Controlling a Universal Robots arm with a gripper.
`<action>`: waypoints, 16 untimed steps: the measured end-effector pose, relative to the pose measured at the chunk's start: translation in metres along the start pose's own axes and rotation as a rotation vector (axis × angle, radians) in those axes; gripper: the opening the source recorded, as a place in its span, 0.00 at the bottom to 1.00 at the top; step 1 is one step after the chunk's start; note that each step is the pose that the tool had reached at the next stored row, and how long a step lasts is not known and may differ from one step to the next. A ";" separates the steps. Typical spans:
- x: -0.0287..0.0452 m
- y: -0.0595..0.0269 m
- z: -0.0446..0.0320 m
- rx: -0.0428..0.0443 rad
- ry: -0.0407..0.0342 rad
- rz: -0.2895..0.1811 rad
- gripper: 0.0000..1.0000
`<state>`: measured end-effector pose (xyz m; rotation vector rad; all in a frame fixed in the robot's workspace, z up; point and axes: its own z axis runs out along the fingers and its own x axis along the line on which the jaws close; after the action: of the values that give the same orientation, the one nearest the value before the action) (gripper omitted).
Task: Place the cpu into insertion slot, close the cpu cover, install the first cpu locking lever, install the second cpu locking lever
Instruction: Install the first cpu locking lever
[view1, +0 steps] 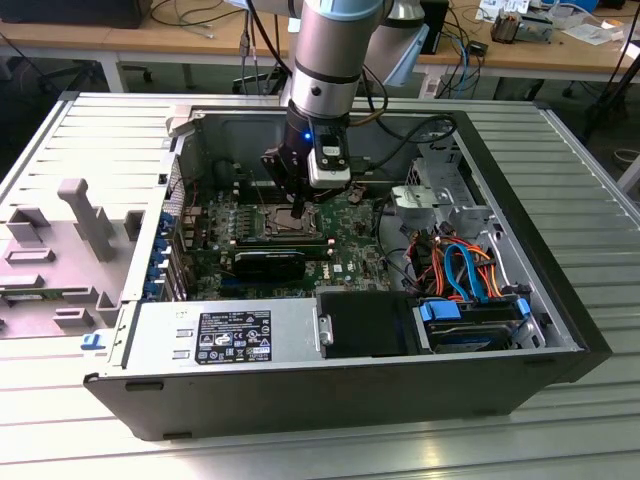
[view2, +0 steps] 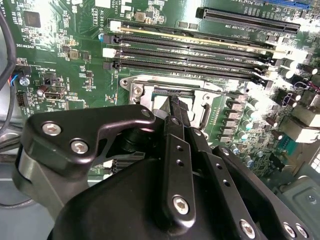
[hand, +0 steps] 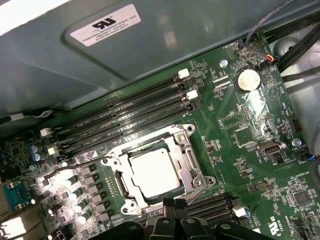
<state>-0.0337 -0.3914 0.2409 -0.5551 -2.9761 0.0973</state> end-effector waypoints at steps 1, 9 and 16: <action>0.0000 0.0000 0.0000 0.0005 -0.0004 -0.005 0.11; 0.0000 0.0000 0.0000 0.0034 -0.0028 -0.034 0.11; 0.0000 0.0000 0.0000 0.0056 -0.0047 -0.056 0.11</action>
<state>-0.0337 -0.3914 0.2409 -0.4708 -2.9922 0.1022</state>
